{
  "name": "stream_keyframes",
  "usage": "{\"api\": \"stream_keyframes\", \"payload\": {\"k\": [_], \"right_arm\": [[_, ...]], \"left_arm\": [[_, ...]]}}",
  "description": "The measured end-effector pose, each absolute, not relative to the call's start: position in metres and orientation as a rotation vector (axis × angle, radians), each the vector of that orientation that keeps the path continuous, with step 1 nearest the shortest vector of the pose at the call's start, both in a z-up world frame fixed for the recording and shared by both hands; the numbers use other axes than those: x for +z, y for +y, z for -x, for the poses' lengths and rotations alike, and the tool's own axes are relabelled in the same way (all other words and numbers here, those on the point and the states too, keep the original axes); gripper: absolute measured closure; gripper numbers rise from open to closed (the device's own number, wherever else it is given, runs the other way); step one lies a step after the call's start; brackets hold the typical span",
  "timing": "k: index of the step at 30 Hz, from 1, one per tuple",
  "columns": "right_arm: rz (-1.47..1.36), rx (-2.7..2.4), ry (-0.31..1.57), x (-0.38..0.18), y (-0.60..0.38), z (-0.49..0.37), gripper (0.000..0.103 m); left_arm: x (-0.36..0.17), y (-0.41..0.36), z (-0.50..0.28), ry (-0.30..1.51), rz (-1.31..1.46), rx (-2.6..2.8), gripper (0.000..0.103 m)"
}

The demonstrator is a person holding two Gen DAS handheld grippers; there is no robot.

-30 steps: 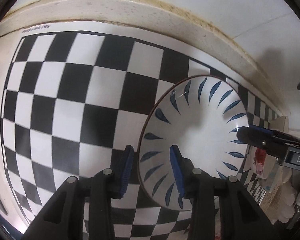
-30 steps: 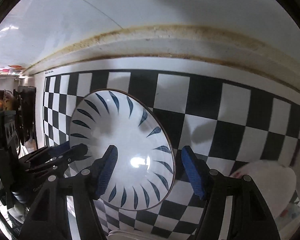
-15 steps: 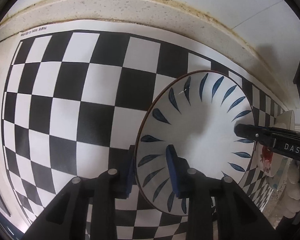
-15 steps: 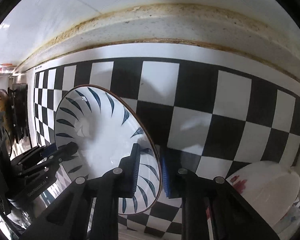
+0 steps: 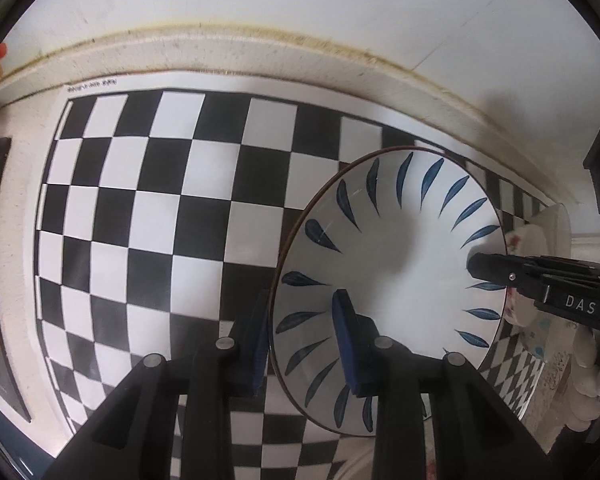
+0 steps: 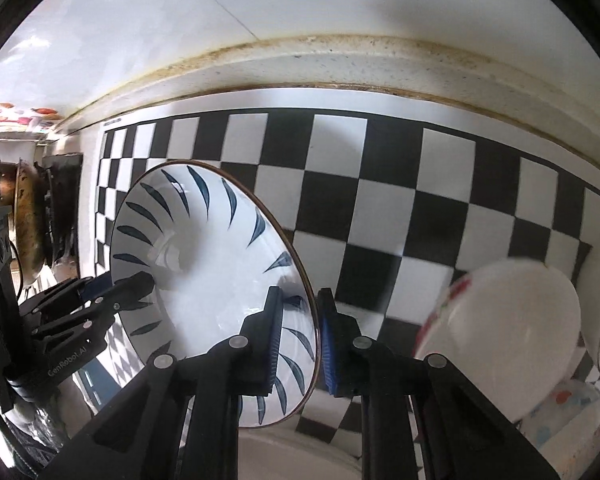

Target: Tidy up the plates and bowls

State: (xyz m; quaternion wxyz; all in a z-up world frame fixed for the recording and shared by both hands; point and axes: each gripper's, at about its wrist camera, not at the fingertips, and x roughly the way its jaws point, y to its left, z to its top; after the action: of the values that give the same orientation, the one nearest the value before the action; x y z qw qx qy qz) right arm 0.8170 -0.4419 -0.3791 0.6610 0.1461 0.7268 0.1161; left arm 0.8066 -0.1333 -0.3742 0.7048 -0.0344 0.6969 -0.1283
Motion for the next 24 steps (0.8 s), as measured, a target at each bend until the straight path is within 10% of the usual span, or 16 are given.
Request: {"api": "stream_keyframes", "payload": {"k": [24], "right_arm": [[-0.437, 0.213, 1.542, -0.311, -0.495, -0.630, 0.084]], "left_arm": [[-0.309, -0.172, -0.689, 1.472, -0.063, -0.423, 0.076]]}}
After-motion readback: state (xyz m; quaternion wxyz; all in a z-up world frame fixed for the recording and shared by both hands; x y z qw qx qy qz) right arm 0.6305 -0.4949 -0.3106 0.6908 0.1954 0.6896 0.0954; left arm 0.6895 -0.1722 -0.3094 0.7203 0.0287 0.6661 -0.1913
